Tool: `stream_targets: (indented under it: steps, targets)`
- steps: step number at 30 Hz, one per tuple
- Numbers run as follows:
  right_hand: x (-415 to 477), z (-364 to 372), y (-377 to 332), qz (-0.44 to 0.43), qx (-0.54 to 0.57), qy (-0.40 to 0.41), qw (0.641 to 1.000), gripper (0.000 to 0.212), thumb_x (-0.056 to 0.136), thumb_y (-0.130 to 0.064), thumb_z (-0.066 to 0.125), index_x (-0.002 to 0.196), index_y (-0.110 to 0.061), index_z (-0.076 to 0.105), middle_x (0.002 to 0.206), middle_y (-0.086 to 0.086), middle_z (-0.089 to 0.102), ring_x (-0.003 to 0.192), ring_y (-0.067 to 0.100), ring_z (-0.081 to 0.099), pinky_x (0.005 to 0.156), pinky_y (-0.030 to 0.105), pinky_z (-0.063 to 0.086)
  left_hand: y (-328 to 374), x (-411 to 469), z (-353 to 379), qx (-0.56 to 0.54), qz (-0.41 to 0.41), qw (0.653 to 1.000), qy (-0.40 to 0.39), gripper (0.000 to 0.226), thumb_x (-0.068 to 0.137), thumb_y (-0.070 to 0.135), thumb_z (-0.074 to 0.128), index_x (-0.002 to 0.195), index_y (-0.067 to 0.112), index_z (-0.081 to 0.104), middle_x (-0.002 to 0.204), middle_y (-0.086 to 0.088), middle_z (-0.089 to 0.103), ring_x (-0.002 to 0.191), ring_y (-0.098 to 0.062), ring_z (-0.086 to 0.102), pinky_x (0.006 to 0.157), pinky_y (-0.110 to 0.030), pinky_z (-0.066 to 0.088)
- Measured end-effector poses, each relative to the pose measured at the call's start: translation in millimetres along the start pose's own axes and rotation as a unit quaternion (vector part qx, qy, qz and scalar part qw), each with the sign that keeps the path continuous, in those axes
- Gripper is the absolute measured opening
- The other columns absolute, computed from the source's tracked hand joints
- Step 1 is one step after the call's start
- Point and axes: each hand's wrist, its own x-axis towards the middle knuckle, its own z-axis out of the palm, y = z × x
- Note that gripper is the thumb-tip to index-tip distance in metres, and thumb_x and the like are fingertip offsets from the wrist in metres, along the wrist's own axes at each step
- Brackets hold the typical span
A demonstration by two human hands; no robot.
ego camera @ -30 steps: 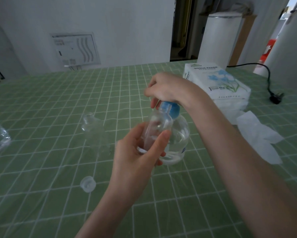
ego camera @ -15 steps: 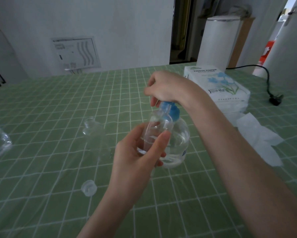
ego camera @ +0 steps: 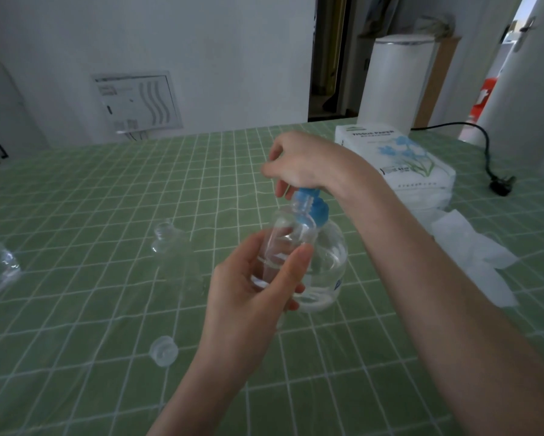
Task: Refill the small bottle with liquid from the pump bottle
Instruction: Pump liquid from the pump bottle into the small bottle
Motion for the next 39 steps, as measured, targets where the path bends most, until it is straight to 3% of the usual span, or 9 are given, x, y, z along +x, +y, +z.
stream_targets:
  steps: [7, 17, 26, 31, 34, 39]
  targets:
    - [-3, 9, 6, 0.017, 0.004, -0.016, 1.000, 0.029, 0.095, -0.020, 0.050, 0.118, -0.004, 0.057, 0.107, 0.012, 0.070, 0.098, 0.027, 0.068, 0.093, 0.039, 0.051, -2, -3, 0, 0.005, -0.010, 1.000, 0.000, 0.027, 0.065, 0.045, 0.065, 0.083, 0.024, 0.069, 0.067, 0.002, 0.070, 0.055, -0.006, 0.063, 0.046, -0.016, 0.048]
    - [-1, -1, 1, 0.007, 0.002, 0.013, 1.000, 0.029, 0.093, -0.020, 0.051, 0.115, -0.003, 0.060, 0.094, 0.012, 0.074, 0.093, 0.027, 0.071, 0.080, 0.034, 0.053, -2, 1, 1, -0.018, -0.017, 1.000, -0.005, 0.016, 0.071, 0.037, 0.065, 0.086, 0.032, 0.070, 0.072, 0.004, 0.072, 0.055, -0.005, 0.064, 0.048, -0.016, 0.047]
    - [-3, 10, 6, 0.025, 0.011, -0.014, 1.000, 0.030, 0.095, -0.018, 0.049, 0.120, -0.003, 0.056, 0.108, 0.015, 0.069, 0.100, 0.029, 0.067, 0.095, 0.042, 0.051, -3, -2, -1, -0.007, -0.015, 1.000, -0.003, 0.027, 0.066, 0.047, 0.068, 0.084, 0.026, 0.071, 0.066, 0.004, 0.070, 0.054, -0.005, 0.063, 0.046, -0.015, 0.048]
    - [-6, 4, 2, -0.008, 0.036, 0.027, 0.999, 0.034, 0.094, -0.018, 0.050, 0.122, -0.001, 0.058, 0.100, 0.017, 0.073, 0.096, 0.031, 0.069, 0.090, 0.043, 0.052, -4, 1, 0, -0.003, -0.011, 1.000, -0.001, 0.020, 0.070, 0.043, 0.069, 0.086, 0.030, 0.070, 0.070, 0.004, 0.071, 0.056, -0.006, 0.064, 0.047, -0.017, 0.048]
    - [-6, 0, 0, -0.020, 0.035, 0.038, 0.998, 0.031, 0.095, -0.020, 0.051, 0.121, -0.004, 0.058, 0.093, 0.012, 0.073, 0.090, 0.026, 0.071, 0.077, 0.033, 0.053, -3, 1, 0, -0.008, -0.007, 1.000, -0.002, 0.017, 0.071, 0.037, 0.065, 0.088, 0.033, 0.070, 0.073, 0.003, 0.072, 0.056, -0.006, 0.064, 0.048, -0.016, 0.048]
    - [-3, 3, 1, -0.006, 0.033, 0.001, 0.999, 0.032, 0.094, -0.018, 0.050, 0.119, 0.000, 0.058, 0.102, 0.017, 0.073, 0.098, 0.031, 0.069, 0.094, 0.045, 0.051, -3, 1, 0, -0.009, -0.008, 1.000, -0.004, 0.018, 0.071, 0.037, 0.065, 0.088, 0.032, 0.069, 0.074, 0.003, 0.072, 0.056, -0.006, 0.064, 0.048, -0.016, 0.048]
